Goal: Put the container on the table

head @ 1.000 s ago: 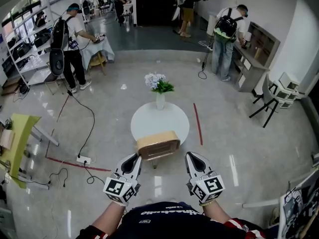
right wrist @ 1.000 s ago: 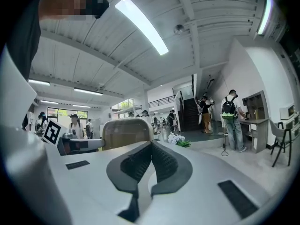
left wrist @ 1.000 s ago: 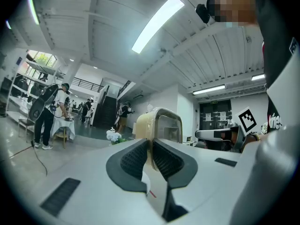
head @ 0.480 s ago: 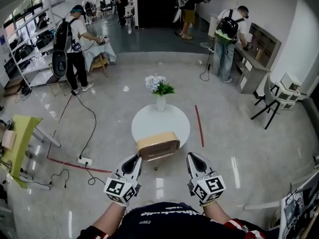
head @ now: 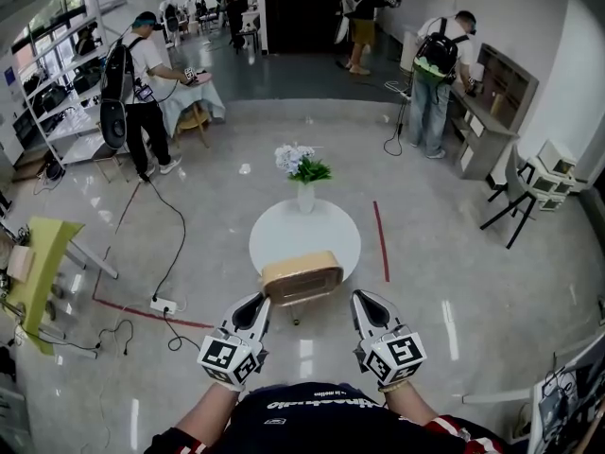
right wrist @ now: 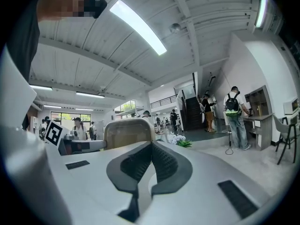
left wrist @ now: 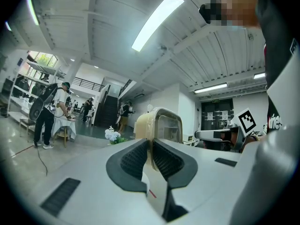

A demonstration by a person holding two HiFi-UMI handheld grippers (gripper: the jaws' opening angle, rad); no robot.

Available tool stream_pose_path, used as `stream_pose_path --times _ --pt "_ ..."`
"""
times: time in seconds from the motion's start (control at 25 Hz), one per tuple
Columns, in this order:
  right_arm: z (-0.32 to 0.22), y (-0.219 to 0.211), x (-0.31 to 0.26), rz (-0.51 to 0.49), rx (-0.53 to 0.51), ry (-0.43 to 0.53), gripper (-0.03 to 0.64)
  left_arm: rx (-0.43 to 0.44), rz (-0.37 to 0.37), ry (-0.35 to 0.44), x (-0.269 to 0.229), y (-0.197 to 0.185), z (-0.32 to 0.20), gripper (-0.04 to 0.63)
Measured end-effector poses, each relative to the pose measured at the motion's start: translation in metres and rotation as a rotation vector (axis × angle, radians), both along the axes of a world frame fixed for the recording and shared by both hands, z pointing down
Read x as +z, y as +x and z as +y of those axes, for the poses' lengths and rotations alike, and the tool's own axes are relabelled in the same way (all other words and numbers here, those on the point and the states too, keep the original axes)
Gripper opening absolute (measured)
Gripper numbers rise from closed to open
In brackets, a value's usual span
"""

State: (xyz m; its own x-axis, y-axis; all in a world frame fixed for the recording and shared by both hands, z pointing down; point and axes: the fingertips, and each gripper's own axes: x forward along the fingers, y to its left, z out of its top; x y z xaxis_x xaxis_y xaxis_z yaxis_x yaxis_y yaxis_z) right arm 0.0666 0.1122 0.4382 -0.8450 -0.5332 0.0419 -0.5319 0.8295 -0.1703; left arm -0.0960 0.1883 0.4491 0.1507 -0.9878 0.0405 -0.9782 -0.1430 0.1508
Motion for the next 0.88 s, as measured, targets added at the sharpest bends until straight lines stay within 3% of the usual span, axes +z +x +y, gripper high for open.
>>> stream_pose_path --times 0.36,0.88 --pt "-0.011 0.023 -0.001 -0.006 -0.032 0.008 0.015 -0.023 -0.017 0.006 -0.005 0.028 -0.008 0.049" --pt "-0.029 0.026 0.022 -0.007 -0.059 -0.078 0.015 -0.026 0.006 -0.039 0.016 0.035 -0.023 0.049"
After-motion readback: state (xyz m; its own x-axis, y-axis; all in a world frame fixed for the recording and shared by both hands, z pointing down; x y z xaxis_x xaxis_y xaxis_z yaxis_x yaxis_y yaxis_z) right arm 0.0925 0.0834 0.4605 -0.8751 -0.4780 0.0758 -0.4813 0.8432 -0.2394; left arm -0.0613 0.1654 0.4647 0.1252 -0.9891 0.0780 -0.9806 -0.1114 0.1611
